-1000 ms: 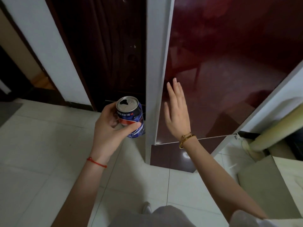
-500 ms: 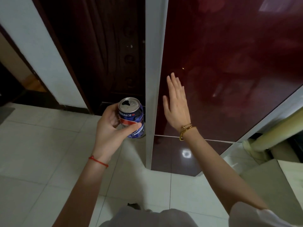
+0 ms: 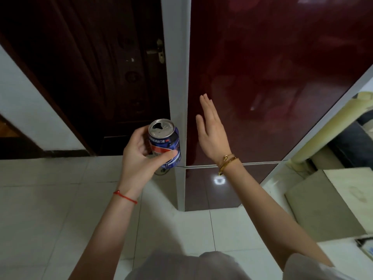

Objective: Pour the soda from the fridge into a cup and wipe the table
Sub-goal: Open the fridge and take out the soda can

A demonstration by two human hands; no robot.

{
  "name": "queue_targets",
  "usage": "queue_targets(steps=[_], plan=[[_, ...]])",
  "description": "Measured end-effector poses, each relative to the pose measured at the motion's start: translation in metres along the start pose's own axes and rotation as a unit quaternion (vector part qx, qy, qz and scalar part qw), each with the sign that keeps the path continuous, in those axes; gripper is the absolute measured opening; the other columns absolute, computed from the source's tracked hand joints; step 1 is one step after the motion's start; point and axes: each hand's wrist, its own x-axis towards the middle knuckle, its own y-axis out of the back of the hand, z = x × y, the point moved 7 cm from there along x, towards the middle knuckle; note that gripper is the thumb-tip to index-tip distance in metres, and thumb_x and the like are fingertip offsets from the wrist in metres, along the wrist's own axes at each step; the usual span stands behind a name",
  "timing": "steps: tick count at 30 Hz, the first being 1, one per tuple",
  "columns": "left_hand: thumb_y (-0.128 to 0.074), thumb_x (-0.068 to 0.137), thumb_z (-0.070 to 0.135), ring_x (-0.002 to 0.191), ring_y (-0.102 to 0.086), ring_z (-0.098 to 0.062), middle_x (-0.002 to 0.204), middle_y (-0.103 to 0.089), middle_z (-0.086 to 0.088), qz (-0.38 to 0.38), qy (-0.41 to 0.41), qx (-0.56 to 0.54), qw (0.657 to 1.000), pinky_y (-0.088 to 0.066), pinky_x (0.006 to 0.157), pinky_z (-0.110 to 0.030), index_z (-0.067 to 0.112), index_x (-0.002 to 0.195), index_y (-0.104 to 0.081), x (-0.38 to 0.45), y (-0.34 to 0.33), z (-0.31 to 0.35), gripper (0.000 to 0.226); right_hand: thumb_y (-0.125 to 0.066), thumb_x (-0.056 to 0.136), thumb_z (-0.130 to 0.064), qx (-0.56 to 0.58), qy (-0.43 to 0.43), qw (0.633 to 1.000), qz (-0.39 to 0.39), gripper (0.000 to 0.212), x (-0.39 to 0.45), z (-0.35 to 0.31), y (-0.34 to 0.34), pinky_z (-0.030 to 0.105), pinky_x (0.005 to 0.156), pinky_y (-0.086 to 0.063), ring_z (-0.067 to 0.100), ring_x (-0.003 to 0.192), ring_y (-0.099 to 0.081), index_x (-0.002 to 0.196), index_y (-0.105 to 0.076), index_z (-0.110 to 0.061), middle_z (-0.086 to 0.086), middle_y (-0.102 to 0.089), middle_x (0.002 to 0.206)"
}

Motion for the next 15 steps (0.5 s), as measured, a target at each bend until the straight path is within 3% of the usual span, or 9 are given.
queue_targets(steps=[3, 6, 8, 11, 15], plan=[[-0.088, 0.060, -0.001, 0.108, -0.065, -0.003, 0.119, -0.067, 0.004, -0.027, -0.003, -0.007, 1.000, -0.051, 0.087, -0.016, 0.014, 0.125, -0.056, 0.005, -0.007, -0.002, 0.073, -0.034, 0.104, -0.023, 0.007, -0.048, 0.999, -0.007, 0.048, -0.023, 0.002, -0.001, 0.010, 0.115, -0.012, 0.010, 0.149, -0.016, 0.151, -0.031, -0.014, -0.002, -0.027, 0.159], [-0.087, 0.061, -0.002, 0.109, -0.064, -0.004, 0.119, -0.066, 0.005, -0.059, -0.002, -0.011, 0.998, -0.050, 0.086, -0.015, 0.015, 0.125, -0.056, 0.008, -0.015, -0.006, 0.073, -0.037, 0.104, -0.022, 0.042, -0.125, 0.991, -0.025, 0.044, -0.053, 0.010, -0.003, 0.018, 0.117, -0.020, 0.013, 0.144, -0.029, 0.146, -0.040, -0.012, 0.002, -0.039, 0.153], [-0.087, 0.061, -0.002, 0.109, -0.064, -0.004, 0.119, -0.067, 0.004, -0.080, 0.000, -0.013, 0.997, -0.051, 0.087, -0.016, 0.016, 0.124, -0.056, 0.009, -0.021, -0.009, 0.073, -0.039, 0.103, -0.028, 0.118, -0.221, 0.967, -0.037, 0.041, -0.074, 0.021, -0.007, 0.026, 0.115, -0.029, 0.013, 0.136, -0.042, 0.141, -0.047, -0.015, 0.001, -0.050, 0.145], [-0.088, 0.060, -0.001, 0.108, -0.064, -0.004, 0.119, -0.066, 0.004, -0.121, -0.002, -0.013, 0.993, -0.051, 0.087, -0.018, 0.018, 0.123, -0.056, 0.008, -0.034, -0.012, 0.073, -0.040, 0.102, -0.036, 0.291, -0.369, 0.881, -0.052, 0.041, -0.109, 0.031, -0.020, 0.036, 0.112, -0.038, 0.015, 0.127, -0.052, 0.136, -0.052, -0.016, 0.003, -0.058, 0.136], [-0.089, 0.060, 0.001, 0.111, -0.064, -0.007, 0.120, -0.066, 0.002, -0.186, -0.003, -0.013, 0.982, -0.051, 0.092, -0.023, 0.015, 0.123, -0.057, 0.003, -0.055, -0.017, 0.072, -0.032, 0.105, -0.030, 0.451, -0.469, 0.759, -0.037, 0.044, -0.144, 0.019, -0.021, 0.031, 0.101, -0.046, 0.025, 0.121, -0.057, 0.136, -0.050, -0.003, 0.014, -0.058, 0.134]])
